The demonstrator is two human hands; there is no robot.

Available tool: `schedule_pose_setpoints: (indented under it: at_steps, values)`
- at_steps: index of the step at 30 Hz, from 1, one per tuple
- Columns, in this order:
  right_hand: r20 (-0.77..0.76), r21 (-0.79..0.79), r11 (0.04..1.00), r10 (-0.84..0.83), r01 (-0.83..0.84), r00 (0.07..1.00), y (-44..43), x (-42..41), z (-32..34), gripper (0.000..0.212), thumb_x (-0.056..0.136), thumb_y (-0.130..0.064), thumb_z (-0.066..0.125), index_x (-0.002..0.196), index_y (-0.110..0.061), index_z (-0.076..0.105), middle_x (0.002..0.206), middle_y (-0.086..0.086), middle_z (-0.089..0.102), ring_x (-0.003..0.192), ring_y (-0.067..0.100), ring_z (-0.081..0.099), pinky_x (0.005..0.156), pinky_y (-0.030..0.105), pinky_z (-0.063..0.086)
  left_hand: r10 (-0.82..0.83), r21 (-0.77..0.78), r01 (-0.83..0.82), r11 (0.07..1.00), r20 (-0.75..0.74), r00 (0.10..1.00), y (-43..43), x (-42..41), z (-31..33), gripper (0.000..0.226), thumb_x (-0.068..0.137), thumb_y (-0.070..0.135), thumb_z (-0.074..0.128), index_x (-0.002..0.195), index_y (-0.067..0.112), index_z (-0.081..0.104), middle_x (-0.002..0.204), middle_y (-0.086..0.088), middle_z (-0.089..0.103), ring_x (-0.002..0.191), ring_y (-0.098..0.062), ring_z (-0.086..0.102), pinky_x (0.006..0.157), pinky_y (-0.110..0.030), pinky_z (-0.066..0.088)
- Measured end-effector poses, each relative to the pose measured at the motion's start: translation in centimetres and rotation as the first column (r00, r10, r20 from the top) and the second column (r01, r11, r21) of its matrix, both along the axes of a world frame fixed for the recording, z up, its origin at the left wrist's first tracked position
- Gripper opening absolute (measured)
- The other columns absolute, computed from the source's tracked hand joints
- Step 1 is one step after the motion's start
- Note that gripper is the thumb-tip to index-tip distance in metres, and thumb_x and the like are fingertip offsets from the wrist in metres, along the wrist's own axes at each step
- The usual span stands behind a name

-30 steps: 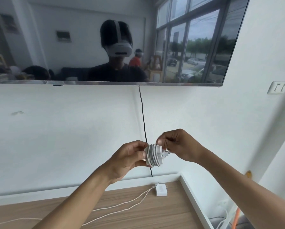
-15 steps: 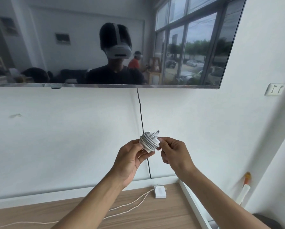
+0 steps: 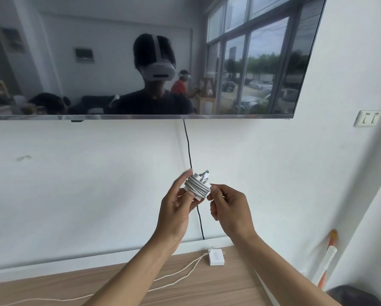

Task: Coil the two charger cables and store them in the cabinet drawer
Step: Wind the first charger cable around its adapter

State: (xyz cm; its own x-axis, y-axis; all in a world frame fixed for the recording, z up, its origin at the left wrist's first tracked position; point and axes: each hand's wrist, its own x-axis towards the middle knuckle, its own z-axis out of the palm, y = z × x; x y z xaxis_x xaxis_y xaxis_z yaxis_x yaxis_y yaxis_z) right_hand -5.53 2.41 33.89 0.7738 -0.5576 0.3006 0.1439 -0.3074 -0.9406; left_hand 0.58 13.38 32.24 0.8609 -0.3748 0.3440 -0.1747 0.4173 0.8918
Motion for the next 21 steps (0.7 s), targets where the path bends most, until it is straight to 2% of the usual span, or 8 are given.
schedule_pose_setpoints:
  at_steps: [3, 5, 9, 12, 15, 18, 21]
  values:
    - [0.116, 0.035, 0.999, 0.004, -0.008, 0.993, 0.6, -0.2, -0.1, 0.014, 0.098, -0.015, 0.05, 0.096, -0.017, 0.063, 0.062, 0.0, 0.059, 0.046, 0.009, 0.049, 0.049, 0.017, 0.042, 0.039, -0.008, -0.039, 0.999, -0.023, 0.999, -0.1, -0.6, 0.3, 0.034, 0.098, 0.005, 0.05, 0.124, 0.023, 0.062, 0.097, -0.016, 0.07, 0.096, -0.02, 0.07, 0.095, -0.038, 0.054]
    - [0.176, 0.055, 0.998, 0.006, -0.016, 0.984, 0.9, -0.3, -0.2, 0.009, 0.097, -0.014, 0.053, 0.095, -0.014, 0.061, 0.067, 0.001, 0.062, 0.05, 0.01, 0.053, 0.051, 0.016, 0.044, 0.041, -0.044, -0.045, 0.998, -0.083, 0.996, -0.1, -0.8, 0.4, 0.034, 0.097, 0.005, 0.051, 0.122, 0.024, 0.064, 0.1, -0.015, 0.072, 0.093, -0.02, 0.07, 0.094, -0.04, 0.054]
    - [0.161, 0.052, 0.988, 0.132, -0.142, 0.978, 0.9, -0.6, -0.4, 0.011, 0.094, -0.015, 0.059, 0.101, -0.019, 0.067, 0.079, -0.004, 0.072, 0.066, 0.01, 0.064, 0.069, 0.02, 0.053, 0.002, -0.129, -0.029, 0.991, -0.21, 0.978, 0.2, -0.4, 1.0, 0.038, 0.097, -0.001, 0.045, 0.127, 0.017, 0.061, 0.095, -0.01, 0.075, 0.085, -0.019, 0.07, 0.09, -0.039, 0.054]
    - [0.194, 0.064, 0.959, 0.261, -0.277, 0.946, 0.4, -1.0, -0.2, 0.023, 0.092, -0.004, 0.059, 0.107, -0.02, 0.066, 0.09, -0.005, 0.073, 0.08, 0.015, 0.068, 0.083, 0.025, 0.055, -0.077, -0.22, 0.016, 0.975, -0.273, 0.959, 0.7, 0.0, 1.3, 0.038, 0.096, -0.002, 0.044, 0.126, 0.014, 0.062, 0.099, -0.011, 0.074, 0.092, -0.025, 0.067, 0.086, -0.035, 0.058]
    - [0.242, 0.017, 0.974, 0.217, -0.228, 0.946, -0.2, -0.9, 0.4, 0.018, 0.092, -0.004, 0.059, 0.098, -0.016, 0.071, 0.085, 0.003, 0.074, 0.076, 0.019, 0.069, 0.074, 0.025, 0.056, -0.134, -0.261, 0.053, 0.964, -0.305, 0.943, 0.9, -0.2, 1.3, 0.037, 0.096, -0.001, 0.045, 0.125, 0.013, 0.063, 0.102, -0.013, 0.072, 0.097, -0.026, 0.062, 0.082, -0.032, 0.059]
    - [0.284, -0.003, 0.988, 0.146, -0.151, 0.948, -0.8, -0.3, 1.2, 0.016, 0.09, -0.004, 0.061, 0.088, -0.015, 0.073, 0.09, 0.003, 0.069, 0.067, 0.016, 0.065, 0.063, 0.024, 0.054, -0.173, -0.287, 0.075, 0.955, -0.332, 0.927, 0.9, -0.7, 1.1, 0.037, 0.097, -0.001, 0.044, 0.127, 0.012, 0.061, 0.103, -0.009, 0.072, 0.091, -0.021, 0.062, 0.077, -0.029, 0.059]
    - [0.288, 0.027, 0.983, 0.167, -0.182, 0.943, -1.0, 0.0, 1.7, 0.016, 0.092, -0.003, 0.058, 0.088, -0.01, 0.071, 0.085, -0.003, 0.071, 0.067, 0.015, 0.063, 0.063, 0.027, 0.055, -0.197, -0.325, 0.078, 0.942, -0.349, 0.916, 0.8, -0.9, 1.2, 0.037, 0.097, -0.001, 0.041, 0.126, 0.012, 0.061, 0.106, -0.009, 0.072, 0.081, -0.014, 0.068, 0.074, -0.028, 0.059]
